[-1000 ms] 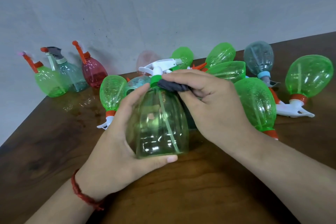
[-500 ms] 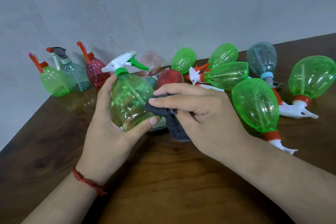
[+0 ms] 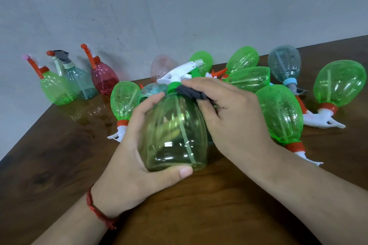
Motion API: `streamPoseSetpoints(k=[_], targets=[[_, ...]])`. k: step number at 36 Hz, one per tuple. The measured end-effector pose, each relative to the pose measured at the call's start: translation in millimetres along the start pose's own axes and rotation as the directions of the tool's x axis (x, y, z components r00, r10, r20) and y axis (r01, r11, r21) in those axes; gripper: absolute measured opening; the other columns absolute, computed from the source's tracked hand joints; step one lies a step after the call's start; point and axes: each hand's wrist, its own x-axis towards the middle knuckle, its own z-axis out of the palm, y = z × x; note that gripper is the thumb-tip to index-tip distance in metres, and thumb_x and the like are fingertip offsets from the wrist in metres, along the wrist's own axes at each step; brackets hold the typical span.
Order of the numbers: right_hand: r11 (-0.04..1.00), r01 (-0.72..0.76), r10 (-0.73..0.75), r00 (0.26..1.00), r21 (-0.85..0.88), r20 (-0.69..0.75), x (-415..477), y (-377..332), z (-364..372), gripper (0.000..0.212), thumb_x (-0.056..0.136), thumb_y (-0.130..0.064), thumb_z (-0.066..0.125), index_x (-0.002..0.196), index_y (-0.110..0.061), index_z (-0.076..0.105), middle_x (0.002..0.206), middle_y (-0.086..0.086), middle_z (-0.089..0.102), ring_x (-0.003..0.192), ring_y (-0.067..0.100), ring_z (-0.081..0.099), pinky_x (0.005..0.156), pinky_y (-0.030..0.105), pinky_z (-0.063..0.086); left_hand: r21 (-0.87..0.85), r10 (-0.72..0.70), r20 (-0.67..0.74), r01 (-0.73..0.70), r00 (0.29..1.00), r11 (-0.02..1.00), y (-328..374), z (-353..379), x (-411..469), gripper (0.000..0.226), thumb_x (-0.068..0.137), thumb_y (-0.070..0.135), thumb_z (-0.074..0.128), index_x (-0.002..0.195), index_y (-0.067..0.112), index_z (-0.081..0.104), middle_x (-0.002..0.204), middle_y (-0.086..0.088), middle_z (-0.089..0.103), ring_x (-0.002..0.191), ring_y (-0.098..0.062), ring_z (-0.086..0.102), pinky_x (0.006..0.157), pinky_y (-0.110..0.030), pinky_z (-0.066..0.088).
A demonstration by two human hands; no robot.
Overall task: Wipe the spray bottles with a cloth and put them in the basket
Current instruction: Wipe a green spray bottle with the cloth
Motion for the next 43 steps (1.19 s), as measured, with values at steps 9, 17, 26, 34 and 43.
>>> streamPoseSetpoints(k=[9, 17, 26, 34, 43], targets=[[0.988, -0.047, 0.029, 0.993, 0.151, 0.114, 1, 3, -2, 0.047, 0.092, 0.016, 0.058, 0.121, -0.014, 0.079, 0.125, -0.003, 0.075, 0.123, 0.005, 0.066, 0.110, 0.027, 0.050, 0.296, 0.042, 0.041, -0.052, 0.998, 0.954, 1, -6, 6, 0.118, 0.065, 0.021, 0.099, 0.162, 0.021, 0.031, 0.160, 0.011, 0.048, 0.149, -0.012, 0.047, 0.120, -0.020, 0.038], [0.983, 0.080, -0.113, 0.972, 0.163, 0.204, -5, -8, 0, 0.054, 0.085, 0.021, 0.055, 0.117, -0.014, 0.081, 0.125, -0.003, 0.074, 0.119, 0.006, 0.068, 0.105, 0.022, 0.051, 0.264, 0.077, -0.352, 0.020, 0.933, 0.964, -6, -22, 14, 0.114, 0.063, 0.038, 0.102, 0.158, 0.026, 0.041, 0.151, 0.015, 0.056, 0.140, -0.003, 0.054, 0.118, -0.030, 0.045], [0.993, 0.073, -0.081, 0.994, 0.095, 0.078, -7, -9, -1, 0.051, 0.085, 0.016, 0.059, 0.119, -0.016, 0.081, 0.126, -0.005, 0.075, 0.117, 0.005, 0.069, 0.106, 0.022, 0.051, 0.227, 0.044, -0.254, 0.016, 0.966, 0.974, -1, -17, 13, 0.113, 0.066, 0.037, 0.099, 0.160, 0.028, 0.038, 0.155, 0.009, 0.055, 0.141, -0.012, 0.057, 0.116, -0.040, 0.050], [0.994, -0.022, 0.025, 0.999, 0.106, -0.028, -2, -4, 1, 0.050, 0.089, 0.014, 0.063, 0.127, -0.016, 0.077, 0.127, -0.007, 0.075, 0.120, 0.001, 0.067, 0.108, 0.022, 0.050, 0.125, 0.093, -0.079, -0.083, 0.993, 0.989, 5, -1, 3, 0.115, 0.066, 0.025, 0.099, 0.159, 0.013, 0.032, 0.155, 0.008, 0.052, 0.143, -0.022, 0.055, 0.114, -0.033, 0.050], [0.958, -0.118, 0.102, 0.992, 0.262, 0.076, 2, 4, -2, 0.047, 0.094, 0.013, 0.061, 0.127, -0.017, 0.077, 0.125, -0.010, 0.075, 0.122, 0.000, 0.066, 0.106, 0.014, 0.045, 0.248, 0.086, 0.059, -0.098, 0.995, 0.964, 8, -7, 7, 0.122, 0.065, 0.026, 0.100, 0.164, 0.019, 0.029, 0.162, 0.011, 0.046, 0.149, -0.012, 0.048, 0.119, -0.021, 0.040]])
